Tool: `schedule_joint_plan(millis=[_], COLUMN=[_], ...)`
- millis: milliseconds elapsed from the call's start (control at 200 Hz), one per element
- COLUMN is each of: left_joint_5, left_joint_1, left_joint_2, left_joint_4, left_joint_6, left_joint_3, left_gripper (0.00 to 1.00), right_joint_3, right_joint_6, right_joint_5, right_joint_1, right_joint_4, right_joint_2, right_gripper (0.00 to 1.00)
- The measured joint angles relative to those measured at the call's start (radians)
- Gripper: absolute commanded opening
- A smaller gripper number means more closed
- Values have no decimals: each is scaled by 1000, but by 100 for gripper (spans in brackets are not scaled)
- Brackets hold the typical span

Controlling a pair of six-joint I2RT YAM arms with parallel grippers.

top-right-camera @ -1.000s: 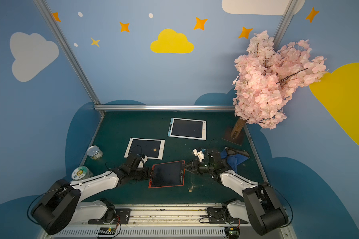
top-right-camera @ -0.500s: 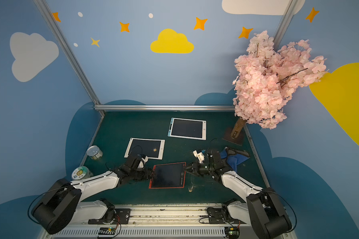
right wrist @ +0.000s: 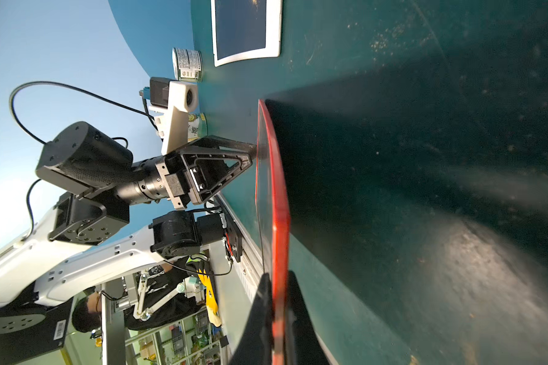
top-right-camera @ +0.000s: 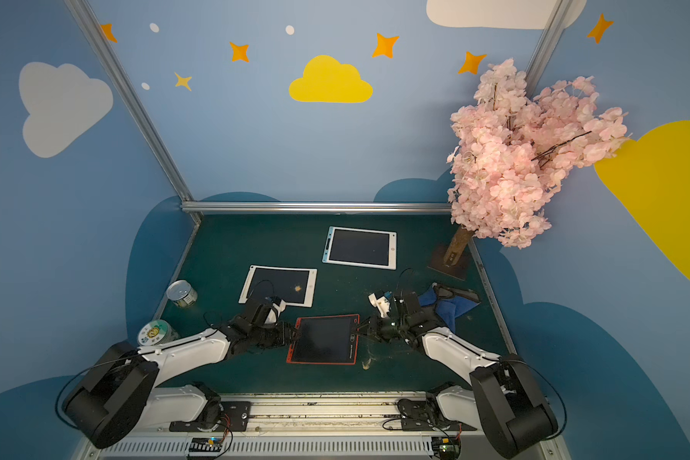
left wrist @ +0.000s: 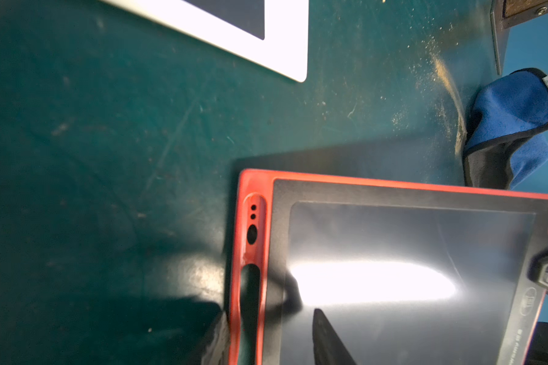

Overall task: Wipe the drawing tablet
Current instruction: Pick up the drawing tablet from the center of the board.

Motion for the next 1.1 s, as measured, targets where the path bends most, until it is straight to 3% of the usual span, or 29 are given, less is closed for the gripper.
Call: schedule_joint_plan(millis=[215, 375, 526, 651, 811, 1001, 1096], left_joint_5=[16, -79, -198, -309, -537, -933, -1075], left_joint_1=[-2, -76, -208, -357, -637, -1015, -1135], left_joint_2=[-34, -282, -445, -428, -373, -238, -134], left_joint_4=[-27, -159, -237, -272, -283, -122, 27], left_joint_6=[-2, 34, 106, 187, 354, 726, 944], left_joint_3=[0, 24, 109, 183, 245, 297, 295], left_gripper=[45, 56, 58, 56, 56, 54, 51], right_joint_3=[16, 39, 52, 113, 204, 227, 240], right_joint_6=[-22, -42, -23, -10, -17, -22, -22], right_joint_5=[16, 54, 66, 93, 172, 226, 236], right_joint_1=[0, -2, -7, -6, -7, -6, -4], right_joint_4=[-57, -145, -193, -285, -373, -436, -486], right_joint_2=[-26, -103, -191, -262, -387, -459, -455], right_gripper=[0, 0, 0, 0, 0, 0, 0])
